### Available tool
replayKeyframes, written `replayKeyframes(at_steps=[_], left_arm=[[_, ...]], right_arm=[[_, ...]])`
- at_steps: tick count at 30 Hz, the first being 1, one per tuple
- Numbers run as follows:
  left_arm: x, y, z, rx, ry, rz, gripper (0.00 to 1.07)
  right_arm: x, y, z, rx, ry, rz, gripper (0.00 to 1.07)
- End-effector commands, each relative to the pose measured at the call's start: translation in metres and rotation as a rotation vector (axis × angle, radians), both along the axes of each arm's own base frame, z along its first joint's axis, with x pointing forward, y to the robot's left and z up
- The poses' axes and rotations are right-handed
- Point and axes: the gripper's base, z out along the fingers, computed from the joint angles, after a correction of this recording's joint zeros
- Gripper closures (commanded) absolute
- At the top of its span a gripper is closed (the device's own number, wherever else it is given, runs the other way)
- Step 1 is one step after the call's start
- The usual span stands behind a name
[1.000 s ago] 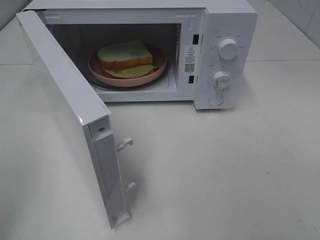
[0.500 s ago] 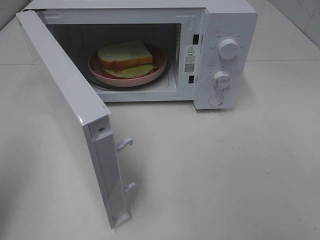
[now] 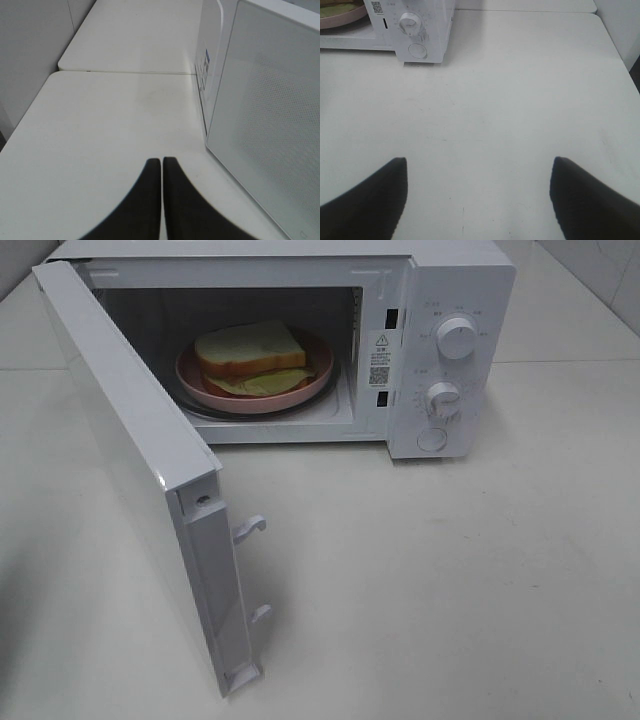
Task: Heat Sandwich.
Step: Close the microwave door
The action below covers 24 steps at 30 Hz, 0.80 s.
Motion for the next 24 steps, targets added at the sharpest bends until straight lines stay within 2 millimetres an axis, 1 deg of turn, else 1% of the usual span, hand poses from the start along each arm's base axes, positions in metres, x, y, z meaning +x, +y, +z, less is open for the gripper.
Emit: replayKeyframes(at_steps=[1, 3, 4, 7, 8, 10, 12, 17, 18, 21, 24], left_arm=[[0.011, 0.001, -0.003, 0.01, -0.061, 0.004, 1.06], [0.015, 0.001, -0.006, 0.015, -0.055, 0.002, 1.06], [0.022, 0.001, -0.01, 0.025, -0.052, -0.002, 1.06], [0.035, 0.0, -0.018, 0.033, -0.051, -0.008, 1.06], [0.035, 0.0, -0.018, 0.033, -0.051, -0.008, 1.06], [0.041, 0.0, -0.023, 0.046, -0.055, -0.019, 1.06], [0.049, -0.003, -0.026, 0.071, -0.09, -0.049, 1.06], [0.055, -0.005, -0.03, 0.064, -0.105, -0.078, 1.06], [0.058, -0.007, -0.035, 0.04, -0.097, -0.086, 1.06], [0.065, -0.01, -0.041, 0.031, -0.092, -0.126, 1.06], [0.071, -0.015, -0.042, 0.03, -0.082, -0.156, 1.06]], right_arm=[[-0.003, 0.0, 0.0, -0.007, -0.033, 0.0, 0.31], [-0.003, 0.0, 0.0, -0.007, -0.033, 0.0, 0.31], [-0.003, 0.0, 0.0, -0.007, -0.033, 0.0, 0.31], [-0.003, 0.0, 0.0, -0.008, -0.033, 0.001, 0.31], [-0.003, 0.0, 0.0, -0.008, -0.033, 0.001, 0.31], [-0.003, 0.0, 0.0, -0.008, -0.033, 0.001, 0.31], [-0.003, 0.0, 0.0, -0.008, -0.033, 0.001, 0.31], [-0.003, 0.0, 0.0, -0.008, -0.033, 0.001, 0.31], [-0.003, 0.0, 0.0, -0.008, -0.033, 0.001, 0.31], [-0.003, 0.0, 0.0, -0.008, -0.033, 0.001, 0.31], [-0.003, 0.0, 0.0, -0.008, -0.033, 0.001, 0.31]])
